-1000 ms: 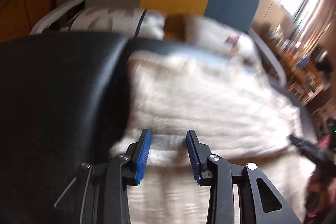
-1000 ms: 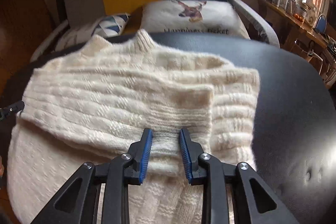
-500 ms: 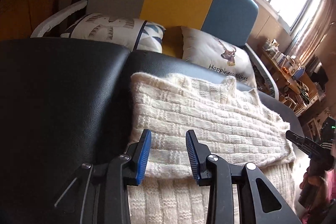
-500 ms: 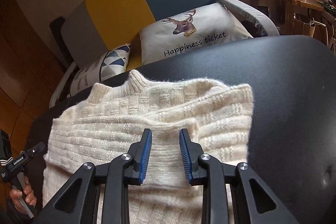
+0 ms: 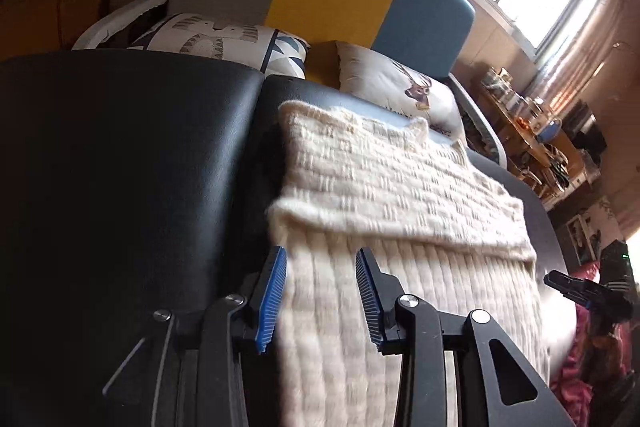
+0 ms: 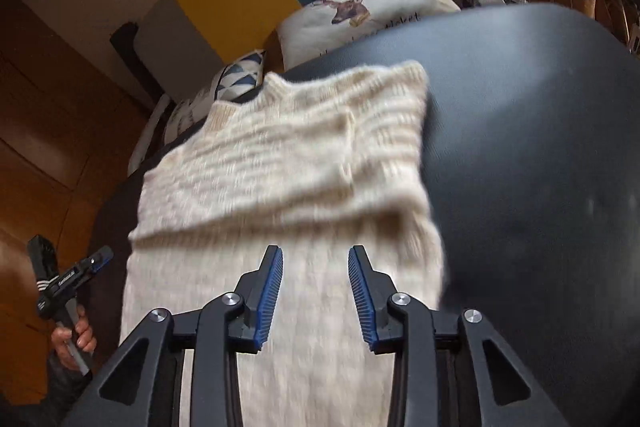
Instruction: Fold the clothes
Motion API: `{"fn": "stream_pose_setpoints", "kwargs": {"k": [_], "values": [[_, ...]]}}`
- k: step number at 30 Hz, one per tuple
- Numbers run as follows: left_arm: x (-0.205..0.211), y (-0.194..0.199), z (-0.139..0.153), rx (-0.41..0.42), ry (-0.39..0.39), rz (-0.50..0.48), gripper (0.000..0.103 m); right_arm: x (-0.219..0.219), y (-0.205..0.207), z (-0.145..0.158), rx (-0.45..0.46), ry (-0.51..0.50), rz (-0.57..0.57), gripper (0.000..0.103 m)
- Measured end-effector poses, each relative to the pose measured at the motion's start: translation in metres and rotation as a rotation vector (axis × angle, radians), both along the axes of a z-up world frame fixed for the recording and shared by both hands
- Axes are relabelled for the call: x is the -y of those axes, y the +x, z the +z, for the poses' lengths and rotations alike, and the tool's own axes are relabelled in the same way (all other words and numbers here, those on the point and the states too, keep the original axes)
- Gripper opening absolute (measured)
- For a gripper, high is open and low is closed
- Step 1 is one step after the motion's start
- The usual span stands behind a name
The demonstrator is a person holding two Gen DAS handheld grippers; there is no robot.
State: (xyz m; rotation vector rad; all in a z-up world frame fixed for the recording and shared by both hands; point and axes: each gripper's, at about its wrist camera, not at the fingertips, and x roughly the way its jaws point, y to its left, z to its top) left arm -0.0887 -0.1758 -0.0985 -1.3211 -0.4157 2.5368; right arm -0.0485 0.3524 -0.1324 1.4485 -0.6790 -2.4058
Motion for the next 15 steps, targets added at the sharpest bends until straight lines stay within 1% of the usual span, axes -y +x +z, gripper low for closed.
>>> {"fn": "stream_pose_setpoints", "kwargs": {"k": [1, 3, 4, 7, 9, 10, 13, 14, 15], "values": [[0.008, 0.017, 0.0, 0.005, 0.001, -0.019, 0.037, -0.01, 0.023, -0.004, 0.023, -0.022, -0.004, 0.035], [0.023, 0.051, -0.006, 0.026, 0.042, -0.044, 0.037, -0.03, 0.067, -0.014, 0.074, -0.056, -0.021, 0.035], [0.028, 0.066, -0.01, 0.044, 0.045, -0.051, 0.037, -0.038, 0.086, -0.02, 0.099, -0.077, -0.03, 0.035], [0.035, 0.105, -0.02, 0.075, 0.059, -0.071, 0.037, -0.053, 0.128, -0.04, 0.164, -0.19, -0.05, 0.035], [0.037, 0.125, -0.026, 0.097, 0.082, -0.082, 0.038, -0.055, 0.144, -0.052, 0.168, -0.273, -0.056, 0.035], [0.037, 0.133, -0.03, 0.109, 0.094, -0.085, 0.038, -0.054, 0.148, -0.054, 0.153, -0.307, -0.061, 0.035], [0.034, 0.154, -0.04, 0.145, 0.12, -0.103, 0.04, -0.039, 0.146, -0.067, 0.162, -0.426, -0.013, 0.035], [0.031, 0.16, -0.043, 0.155, 0.129, -0.114, 0.04, -0.032, 0.143, -0.067, 0.148, -0.427, 0.008, 0.035], [0.028, 0.165, -0.045, 0.155, 0.122, -0.119, 0.04, -0.025, 0.14, -0.068, 0.137, -0.432, 0.028, 0.035]]}}
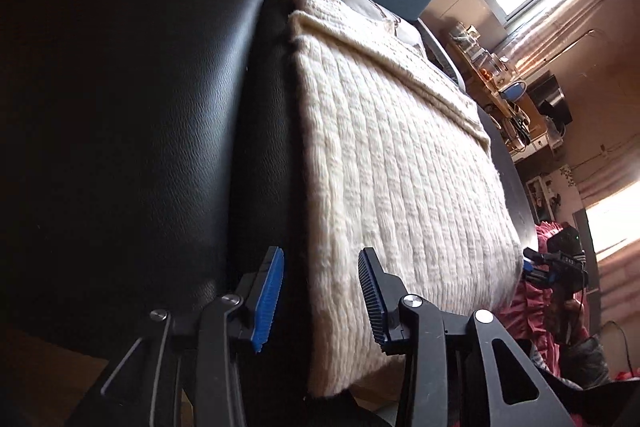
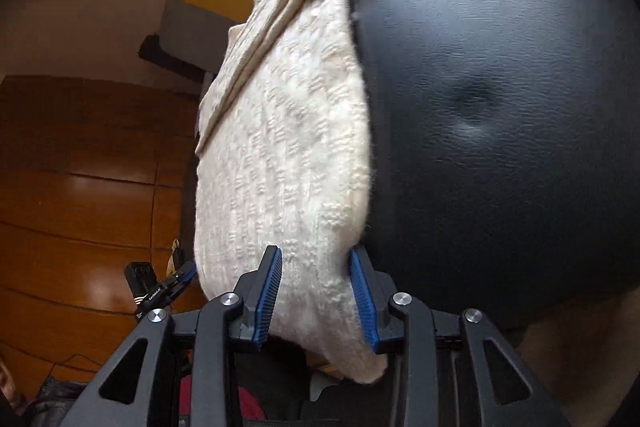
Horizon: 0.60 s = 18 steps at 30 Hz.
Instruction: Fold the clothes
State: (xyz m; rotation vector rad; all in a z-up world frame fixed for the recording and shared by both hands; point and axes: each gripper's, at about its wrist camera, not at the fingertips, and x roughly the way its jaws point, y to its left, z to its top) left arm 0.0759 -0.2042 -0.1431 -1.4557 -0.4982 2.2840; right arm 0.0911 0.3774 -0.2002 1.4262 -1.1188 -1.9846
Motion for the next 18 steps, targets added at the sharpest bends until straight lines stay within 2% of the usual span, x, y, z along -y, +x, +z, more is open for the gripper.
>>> {"fn": "stream_pose_setpoints", "kwargs": {"k": [3, 5, 8, 10, 13, 15, 18], "values": [[-0.009, 0.013, 0.0, -0.042, -0.034, -0.013, 0.043, 0.016, -0.01, -0.005, -0.018, -0.033, 0.028, 0.035], [-0.013, 0.018, 0.001, -0.059, -0.036, -0.023, 0.051, 0.02, -0.013, -0.004, -0.037, -0.026, 0.037, 0.035], [-0.022, 0.022, 0.002, -0.091, -0.074, -0.028, 0.052, 0.022, -0.016, -0.005, -0.041, -0.04, 0.041, 0.035], [-0.028, 0.022, 0.003, -0.108, -0.073, -0.044, 0.051, 0.02, -0.017, -0.008, -0.032, -0.072, 0.031, 0.035], [-0.044, 0.021, 0.0, -0.082, -0.09, -0.104, 0.021, 0.021, -0.016, -0.009, -0.046, -0.073, 0.02, 0.035], [-0.045, 0.021, -0.001, -0.081, -0.089, -0.084, 0.02, 0.027, -0.017, -0.005, -0.09, -0.034, 0.048, 0.035], [-0.037, 0.018, -0.001, -0.038, -0.035, -0.04, 0.016, 0.029, -0.015, -0.004, -0.127, -0.018, 0.072, 0.034]]}}
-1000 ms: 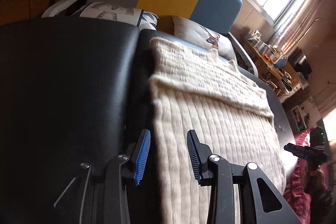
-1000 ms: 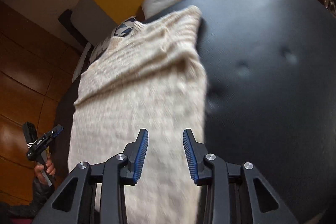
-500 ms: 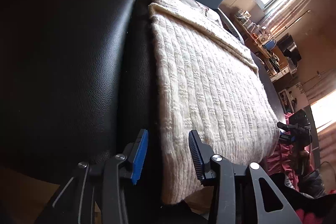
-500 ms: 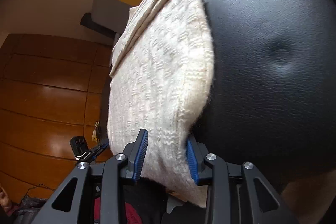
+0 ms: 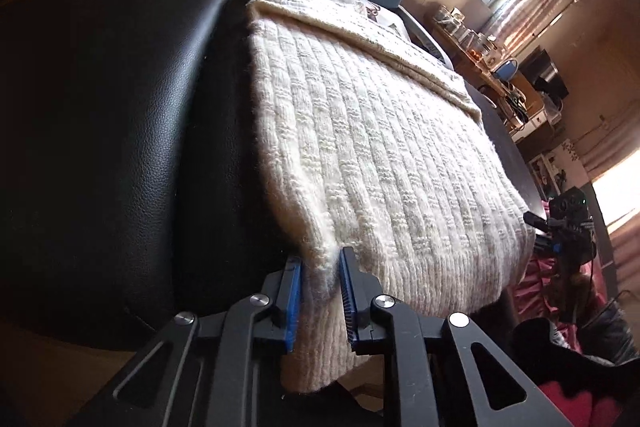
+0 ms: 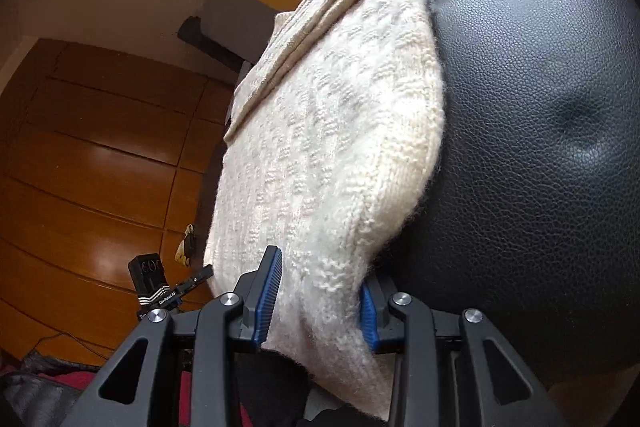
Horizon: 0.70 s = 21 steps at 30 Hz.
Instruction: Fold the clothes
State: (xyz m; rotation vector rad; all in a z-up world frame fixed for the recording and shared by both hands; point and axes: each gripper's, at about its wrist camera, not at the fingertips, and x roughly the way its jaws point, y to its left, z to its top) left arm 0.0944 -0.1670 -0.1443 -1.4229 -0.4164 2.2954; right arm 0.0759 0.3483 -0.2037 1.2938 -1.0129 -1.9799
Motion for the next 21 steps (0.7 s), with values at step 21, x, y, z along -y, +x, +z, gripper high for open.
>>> {"fn": "stream_pose_setpoints", "kwargs": {"k": [21], "values": [[0.03, -0.026, -0.009, 0.119, 0.238, 0.104, 0.009, 0.033, 0.003, -0.016, 0.102, -0.064, 0.034, 0.015]]}}
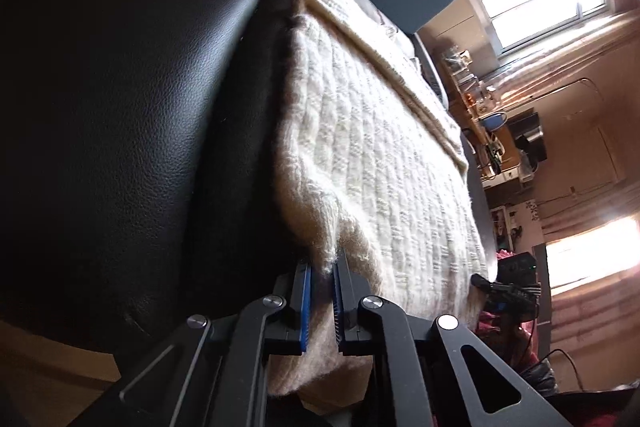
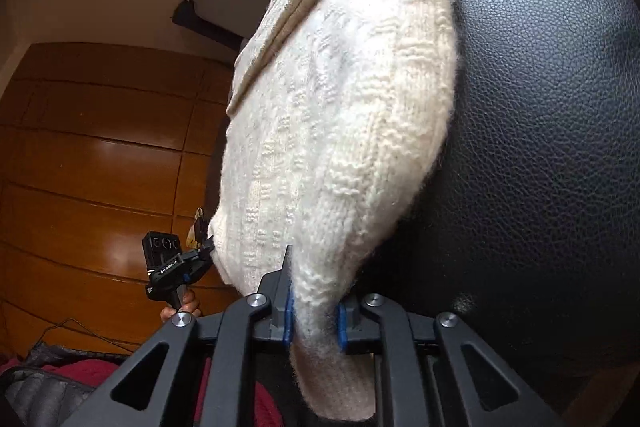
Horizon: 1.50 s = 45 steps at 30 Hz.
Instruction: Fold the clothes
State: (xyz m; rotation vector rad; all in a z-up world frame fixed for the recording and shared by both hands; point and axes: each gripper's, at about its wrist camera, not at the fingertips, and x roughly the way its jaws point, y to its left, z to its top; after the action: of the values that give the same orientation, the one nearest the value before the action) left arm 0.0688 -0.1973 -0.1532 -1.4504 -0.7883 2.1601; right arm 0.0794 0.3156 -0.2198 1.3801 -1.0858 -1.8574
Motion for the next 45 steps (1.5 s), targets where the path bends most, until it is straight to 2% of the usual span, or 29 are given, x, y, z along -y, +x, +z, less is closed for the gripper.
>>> {"fn": "stream_pose_setpoints", "kwargs": {"k": [4, 5, 6, 10, 11, 14, 19, 22, 27, 29, 33, 36, 38, 41, 43, 45], "values": [[0.001, 0.003, -0.004, 0.003, -0.007, 0.004, 0.009, 0.011, -0.002, -0.006, 0.058, -0.036, 0.009, 0.016], [0.002, 0.002, -0.004, 0.008, -0.002, 0.007, 0.009, 0.014, -0.003, -0.007, 0.064, -0.028, 0.01, 0.011], [0.003, 0.001, -0.004, 0.014, 0.003, 0.011, 0.009, 0.017, -0.003, -0.006, 0.064, -0.005, 0.013, 0.01], [-0.003, -0.002, 0.003, 0.003, -0.025, 0.002, 0.009, 0.035, -0.003, 0.032, 0.004, 0.244, 0.056, 0.009], [-0.004, -0.003, 0.007, -0.006, -0.028, -0.002, 0.009, 0.032, -0.001, 0.045, -0.028, 0.259, 0.069, 0.009], [-0.007, -0.013, 0.028, -0.055, 0.071, -0.02, 0.008, 0.032, -0.012, 0.079, -0.128, 0.212, 0.072, 0.009], [-0.007, -0.051, 0.068, -0.15, 0.215, -0.025, 0.008, 0.025, -0.047, 0.101, -0.194, 0.089, 0.016, 0.009], [-0.006, -0.09, 0.086, -0.19, 0.29, -0.012, 0.008, 0.02, -0.075, 0.112, -0.227, 0.051, -0.048, 0.009], [-0.004, -0.174, 0.104, -0.218, 0.356, 0.044, 0.007, -0.003, -0.137, 0.125, -0.242, 0.006, -0.163, 0.009], [0.0, -0.209, 0.102, -0.21, 0.364, 0.084, 0.007, -0.015, -0.17, 0.118, -0.213, -0.01, -0.222, 0.009], [-0.003, -0.278, 0.077, -0.144, 0.341, 0.169, 0.007, -0.044, -0.228, 0.087, -0.122, 0.001, -0.343, 0.009], [-0.009, -0.323, 0.051, -0.078, 0.3, 0.204, 0.006, -0.058, -0.258, 0.057, -0.036, 0.033, -0.389, 0.009], [-0.016, -0.341, 0.024, -0.018, 0.265, 0.23, 0.006, -0.061, -0.269, 0.039, 0.006, 0.041, -0.396, 0.009], [-0.018, -0.353, -0.006, 0.037, 0.232, 0.254, 0.006, -0.065, -0.273, 0.027, 0.01, 0.029, -0.395, 0.009], [-0.021, -0.353, -0.019, 0.048, 0.215, 0.251, 0.006, -0.065, -0.272, 0.024, 0.001, 0.029, -0.379, 0.008], [-0.025, -0.342, -0.018, 0.033, 0.196, 0.225, 0.006, -0.064, -0.268, 0.022, -0.007, 0.038, -0.354, 0.008]]}}
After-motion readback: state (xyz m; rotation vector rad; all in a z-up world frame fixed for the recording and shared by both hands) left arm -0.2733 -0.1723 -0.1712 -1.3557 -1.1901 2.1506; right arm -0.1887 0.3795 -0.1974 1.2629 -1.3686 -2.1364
